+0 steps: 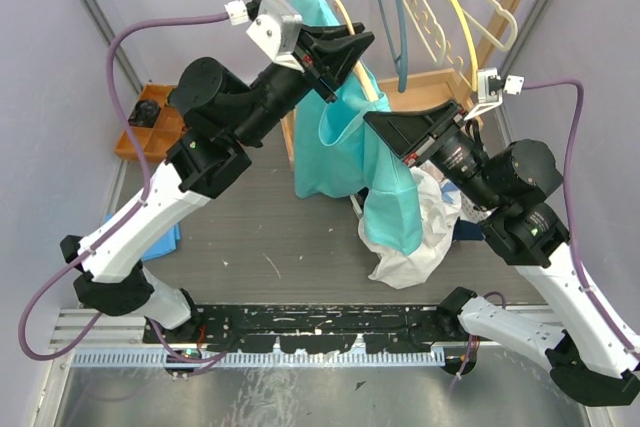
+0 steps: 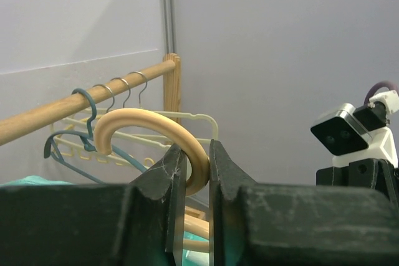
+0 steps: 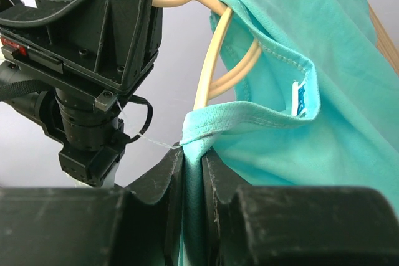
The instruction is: Remove the t-shirt from the hanger
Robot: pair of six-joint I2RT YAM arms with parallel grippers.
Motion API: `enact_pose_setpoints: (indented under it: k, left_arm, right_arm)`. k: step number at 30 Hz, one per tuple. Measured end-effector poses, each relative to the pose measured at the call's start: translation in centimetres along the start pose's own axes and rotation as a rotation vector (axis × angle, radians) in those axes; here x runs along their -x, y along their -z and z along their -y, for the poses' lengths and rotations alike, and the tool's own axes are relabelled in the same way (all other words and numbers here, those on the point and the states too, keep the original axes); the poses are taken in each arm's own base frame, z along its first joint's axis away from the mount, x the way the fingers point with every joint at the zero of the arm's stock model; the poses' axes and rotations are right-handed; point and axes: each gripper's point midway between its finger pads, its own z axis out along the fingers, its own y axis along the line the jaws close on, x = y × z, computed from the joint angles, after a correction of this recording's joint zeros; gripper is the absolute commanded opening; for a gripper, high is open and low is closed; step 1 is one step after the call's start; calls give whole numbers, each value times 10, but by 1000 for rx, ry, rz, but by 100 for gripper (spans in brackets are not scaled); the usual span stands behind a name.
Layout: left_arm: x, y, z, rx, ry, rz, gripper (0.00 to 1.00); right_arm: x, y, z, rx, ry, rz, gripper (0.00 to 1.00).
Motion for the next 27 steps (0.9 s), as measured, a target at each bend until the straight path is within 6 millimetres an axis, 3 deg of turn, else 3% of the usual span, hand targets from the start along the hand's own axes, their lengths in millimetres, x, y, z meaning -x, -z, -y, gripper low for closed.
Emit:
enact_pose_setpoints:
  k: [4, 9, 19, 27]
  left_arm:
    - [-3, -4, -5, 34, 22, -13, 0]
    - [-20, -9, -16, 118, 56, -79, 0]
    - [-60, -17, -42, 289, 54, -217, 0]
    - [-101, -16, -51, 345, 9, -341, 1]
  right_arm:
    - [1, 0, 3, -13, 14, 8, 23]
    - [3, 5, 14, -81, 88, -7, 40]
    - [31, 44, 37, -312, 321, -13, 47]
    - [30, 92, 64, -485, 432, -82, 50]
